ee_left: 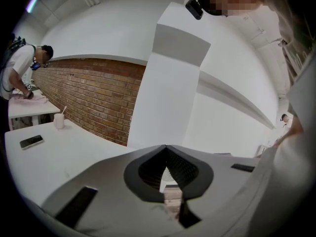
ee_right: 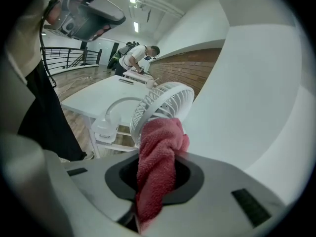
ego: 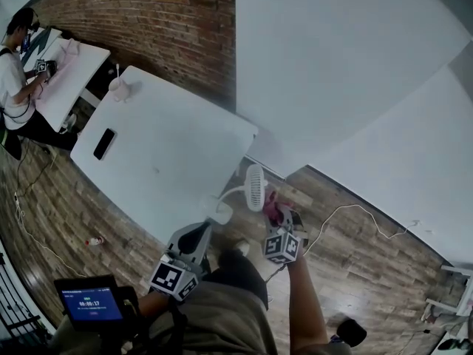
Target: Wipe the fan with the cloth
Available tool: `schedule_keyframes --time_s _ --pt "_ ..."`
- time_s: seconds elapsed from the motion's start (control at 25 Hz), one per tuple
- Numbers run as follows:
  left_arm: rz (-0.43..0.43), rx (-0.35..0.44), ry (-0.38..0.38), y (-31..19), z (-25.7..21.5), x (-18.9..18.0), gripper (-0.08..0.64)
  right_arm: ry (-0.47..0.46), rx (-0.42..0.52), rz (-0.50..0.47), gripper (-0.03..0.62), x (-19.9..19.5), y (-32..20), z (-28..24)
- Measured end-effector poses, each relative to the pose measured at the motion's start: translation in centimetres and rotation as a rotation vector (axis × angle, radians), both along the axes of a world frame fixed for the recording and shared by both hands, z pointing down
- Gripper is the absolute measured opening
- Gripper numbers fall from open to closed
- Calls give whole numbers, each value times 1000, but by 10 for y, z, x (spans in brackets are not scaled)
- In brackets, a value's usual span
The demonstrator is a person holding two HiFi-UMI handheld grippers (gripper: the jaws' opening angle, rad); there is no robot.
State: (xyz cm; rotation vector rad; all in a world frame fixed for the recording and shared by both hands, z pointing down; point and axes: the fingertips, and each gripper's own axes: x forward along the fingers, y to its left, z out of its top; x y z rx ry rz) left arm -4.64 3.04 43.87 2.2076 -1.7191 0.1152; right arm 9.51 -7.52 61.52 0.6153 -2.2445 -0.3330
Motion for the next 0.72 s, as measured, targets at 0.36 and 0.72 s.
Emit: schedule_keyframes --time_s 0.36,0.72 --pt "25 4 9 -3 1 10 21 16 33 -20 89 2 2 -23" --pt "28 -9 35 -2 2 8 21 4 66 -7 89 6 1 -40"
